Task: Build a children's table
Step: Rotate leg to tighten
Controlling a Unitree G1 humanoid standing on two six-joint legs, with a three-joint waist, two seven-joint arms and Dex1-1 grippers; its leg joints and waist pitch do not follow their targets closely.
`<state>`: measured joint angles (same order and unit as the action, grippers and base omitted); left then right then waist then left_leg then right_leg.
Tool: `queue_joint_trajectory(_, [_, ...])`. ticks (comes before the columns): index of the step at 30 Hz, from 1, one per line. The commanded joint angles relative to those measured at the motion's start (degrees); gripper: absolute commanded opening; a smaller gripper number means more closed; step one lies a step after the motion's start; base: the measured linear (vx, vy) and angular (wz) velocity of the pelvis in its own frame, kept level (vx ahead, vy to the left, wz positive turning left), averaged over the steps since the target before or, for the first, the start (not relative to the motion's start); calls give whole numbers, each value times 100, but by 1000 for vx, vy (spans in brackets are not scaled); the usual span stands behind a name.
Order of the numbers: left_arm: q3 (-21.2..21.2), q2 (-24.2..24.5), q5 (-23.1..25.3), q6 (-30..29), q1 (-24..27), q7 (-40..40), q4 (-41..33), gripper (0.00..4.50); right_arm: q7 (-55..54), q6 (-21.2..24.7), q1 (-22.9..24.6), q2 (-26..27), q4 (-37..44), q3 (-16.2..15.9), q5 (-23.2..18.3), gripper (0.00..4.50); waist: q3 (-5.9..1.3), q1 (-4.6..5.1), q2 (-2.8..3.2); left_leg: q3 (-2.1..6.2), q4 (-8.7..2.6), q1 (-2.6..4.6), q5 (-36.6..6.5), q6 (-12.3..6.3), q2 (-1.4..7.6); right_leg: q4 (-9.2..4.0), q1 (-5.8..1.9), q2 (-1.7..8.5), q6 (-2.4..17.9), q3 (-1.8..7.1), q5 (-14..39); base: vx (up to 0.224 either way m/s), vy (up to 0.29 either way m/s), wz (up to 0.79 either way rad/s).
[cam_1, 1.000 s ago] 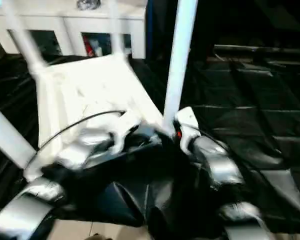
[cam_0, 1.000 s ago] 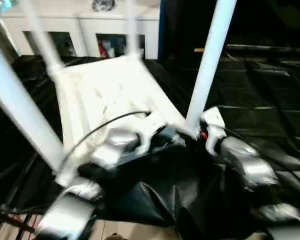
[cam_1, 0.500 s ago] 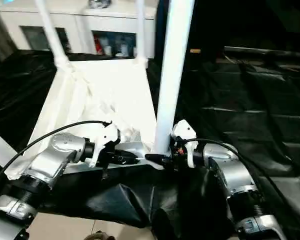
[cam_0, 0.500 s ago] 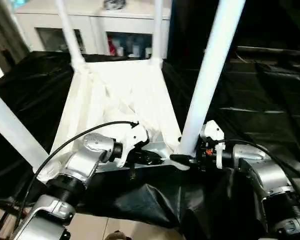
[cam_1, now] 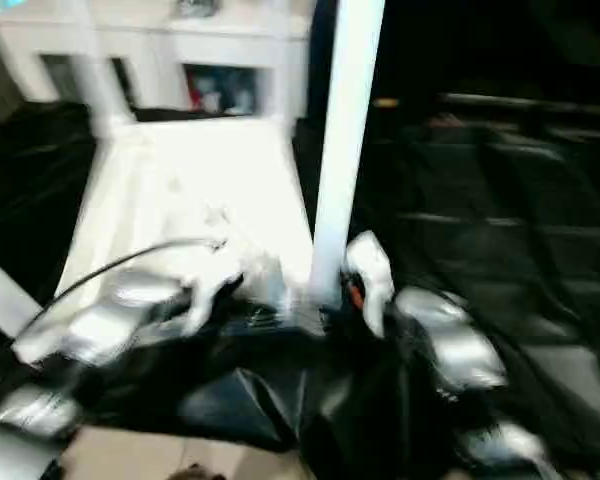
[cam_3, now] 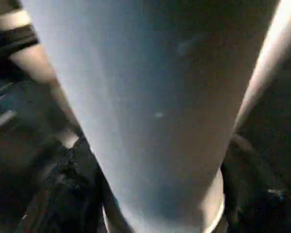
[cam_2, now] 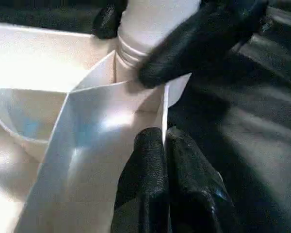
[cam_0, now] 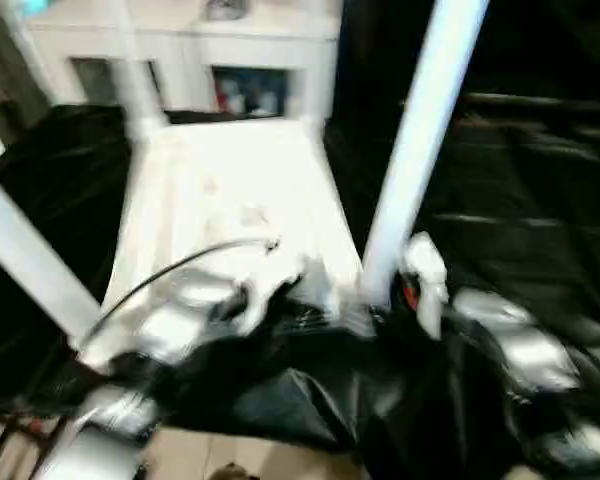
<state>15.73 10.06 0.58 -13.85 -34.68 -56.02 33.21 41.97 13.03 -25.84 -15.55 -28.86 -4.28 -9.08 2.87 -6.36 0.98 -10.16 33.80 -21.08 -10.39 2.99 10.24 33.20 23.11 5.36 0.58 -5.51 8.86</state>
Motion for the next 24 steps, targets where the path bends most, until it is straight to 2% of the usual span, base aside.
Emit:
queue_joint_trajectory(1, [30, -382, -73, 111, -246, 350, 128, 0, -891, 91, -106, 209, -447, 79, 220, 271, -365, 8, -97, 118, -456, 63, -1454, -6, 279, -445, -278, 429, 856, 277, 2355, 0, 0, 0])
queue_joint_trajectory(2, [-44, -572, -47, 95, -404, 715, 369, 0, -1279, 137, -190, 360, -604, 198, 189, 270, -381, 12, -80, 117, -444, 63, -1384, -66, 270, -435, -290, 433, 867, 280, 2221, 0, 0, 0])
queue_joint_trajectory(3, [-61, -624, -42, 96, -449, 808, 434, 0, -1377, 144, -212, 401, -638, 220, 187, 270, -375, 38, -93, 94, -438, 55, -1333, -102, 257, -447, -271, 409, 881, 288, 2140, 0, 0, 0])
queue_joint_trajectory(4, [-111, -767, -29, 99, -572, 1065, 611, 0, -1646, 158, -270, 513, -728, 278, 184, 270, -379, 42, -78, 92, -432, 58, -1301, -105, 255, -431, -264, 406, 917, 292, 2046, 0, 0, 0])
queue_joint_trajectory(5, [-250, -1078, -20, 106, -856, 1686, 1010, 0, -2254, 126, -414, 736, -932, 329, 276, 270, -391, 41, -42, 93, -424, 57, -1208, -108, 248, -403, -276, 393, 990, 286, 1852, 0, 0, 0])
queue_joint_trajectory(6, [-296, -1156, -9, 127, -933, 1835, 1125, 0, -2414, 102, -463, 797, -1007, 336, 331, 270, -397, 28, -69, 88, -420, 81, -1183, -97, 257, -414, -277, 398, 1036, 284, 1743, 0, 0, 0])
queue_joint_trajectory(9, [-264, -1287, 109, 295, -1086, 1928, 1368, 0, -2525, -72, -586, 963, -1209, 243, 486, 270, -427, -15, -67, 77, -392, 37, -926, -257, 240, -357, -309, 399, 1106, 285, 1324, 0, 0, 0])
queue_joint_trajectory(10, [-243, -1326, 136, 351, -1129, 1904, 1431, 0, -2485, -152, -610, 1019, -1241, 177, 544, 270, -428, -24, -66, 77, -389, 28, -838, -327, 239, -339, -327, 398, 1149, 280, 1166, 0, 0, 0])
queue_joint_trajectory(12, [-212, -1351, 139, 430, -1149, 1749, 1452, 0, -2274, -195, -621, 1121, -1229, 188, 436, 340, -424, -28, -79, 71, -386, 31, -825, -409, 243, -340, -335, 400, 1187, 276, 1120, 0, 0, 0])
queue_joint_trajectory(13, [-195, -1345, 132, 463, -1147, 1678, 1451, 0, -2209, -187, -618, 1149, -1212, 217, 369, 340, -419, -31, -72, 74, -392, 30, -845, -429, 251, -342, -336, 406, 1195, 277, 1159, 0, 0, 0])
queue_joint_trajectory(15, [-155, -1289, 115, 558, -1120, 1503, 1465, 0, -2132, -240, -622, 1131, -1207, 183, 356, 357, -408, -27, -59, 85, -406, 31, -968, -420, 263, -365, -335, 409, 1167, 269, 1387, 0, 0, 0])
queue_joint_trajectory(16, [-144, -1251, 103, 640, -1109, 1414, 1506, 0, -2129, -328, -634, 1097, -1235, 121, 420, 357, -406, -24, -72, 82, -410, 41, -1011, -406, 266, -378, -327, 407, 1147, 268, 1453, 0, 0, 0])
queue_joint_trajectory(17, [-128, -1197, 91, 682, -1073, 1305, 1494, 0, -2065, -398, -633, 1052, -1232, 79, 462, 384, -404, -22, -58, 89, -419, 41, -1086, -347, 265, -378, -326, 410, 1113, 268, 1565, 0, 0, 0])
queue_joint_trajectory(20, [-74, -1047, 37, 785, -928, 929, 1326, 0, -1638, -515, -581, 910, -1109, 3, 452, 386, -402, -12, -64, 89, -423, 37, -1138, -340, 266, -381, -332, 418, 1104, 274, 1562, 0, 0, 0])
queue_joint_trajectory(24, [-33, -805, -152, 937, -659, 195, 925, 0, -594, -601, -347, 577, -616, -329, 429, 386, -406, 3, -70, 92, -415, 12, -1055, -451, 275, -346, -359, 413, 1161, 275, 1332, 0, 0, 0])
